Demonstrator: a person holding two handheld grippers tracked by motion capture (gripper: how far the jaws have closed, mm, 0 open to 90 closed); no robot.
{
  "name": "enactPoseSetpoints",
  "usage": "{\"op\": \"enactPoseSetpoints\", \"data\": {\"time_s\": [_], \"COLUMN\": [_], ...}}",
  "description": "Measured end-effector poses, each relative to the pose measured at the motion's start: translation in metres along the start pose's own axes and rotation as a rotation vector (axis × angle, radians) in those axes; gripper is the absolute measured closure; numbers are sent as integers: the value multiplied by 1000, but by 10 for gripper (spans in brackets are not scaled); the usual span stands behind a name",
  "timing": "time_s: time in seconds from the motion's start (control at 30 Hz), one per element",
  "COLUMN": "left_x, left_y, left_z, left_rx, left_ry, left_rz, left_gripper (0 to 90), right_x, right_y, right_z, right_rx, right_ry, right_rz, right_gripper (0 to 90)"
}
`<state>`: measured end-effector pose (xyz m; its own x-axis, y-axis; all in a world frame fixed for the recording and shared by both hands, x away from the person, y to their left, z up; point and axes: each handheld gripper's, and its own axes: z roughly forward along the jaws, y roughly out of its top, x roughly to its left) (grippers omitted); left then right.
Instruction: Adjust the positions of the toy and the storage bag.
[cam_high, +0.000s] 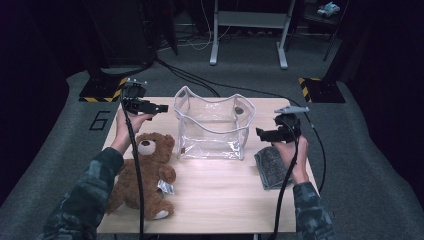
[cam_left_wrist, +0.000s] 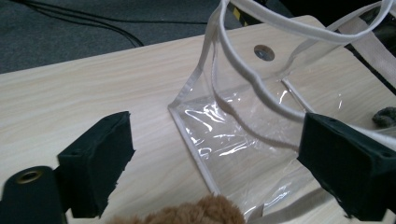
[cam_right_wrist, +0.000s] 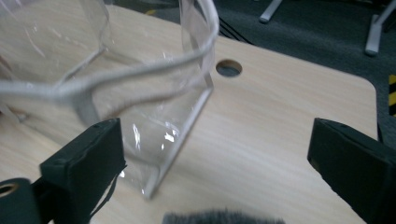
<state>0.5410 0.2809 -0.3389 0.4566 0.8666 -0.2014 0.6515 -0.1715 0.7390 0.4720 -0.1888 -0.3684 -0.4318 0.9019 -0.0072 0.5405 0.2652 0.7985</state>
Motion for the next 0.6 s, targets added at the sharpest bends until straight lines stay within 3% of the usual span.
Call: {"op": "enactPoseSetpoints", "data": {"time_s": [0.07,0.23,0.43,0.53,0.6], "left_x": [0,0,1,2,4], "left_y": [-5,-20,-40,-49,-56], "left_z": [-4,-17,-27,-32,-35], "left_rx": [-19,-26,-42,-50,-72], "left_ry": [6,12,22,20,15], "left_rz": [-19,-7,-31,-35,-58], "left_gripper": [69,3,0,0,0], "right_x": [0,-1,-8,-9,-9], "right_y": [-17,-65,-114,-135,-149], "right_z": [-6,-21,-31,-35,-37], "right_rx": [0,-15,-11,-5,-4], "right_ry": [-1,-21,-35,-66,-61], "right_rz": [7,49,129,142,183], "right_gripper": [0,0,0,0,0]}}
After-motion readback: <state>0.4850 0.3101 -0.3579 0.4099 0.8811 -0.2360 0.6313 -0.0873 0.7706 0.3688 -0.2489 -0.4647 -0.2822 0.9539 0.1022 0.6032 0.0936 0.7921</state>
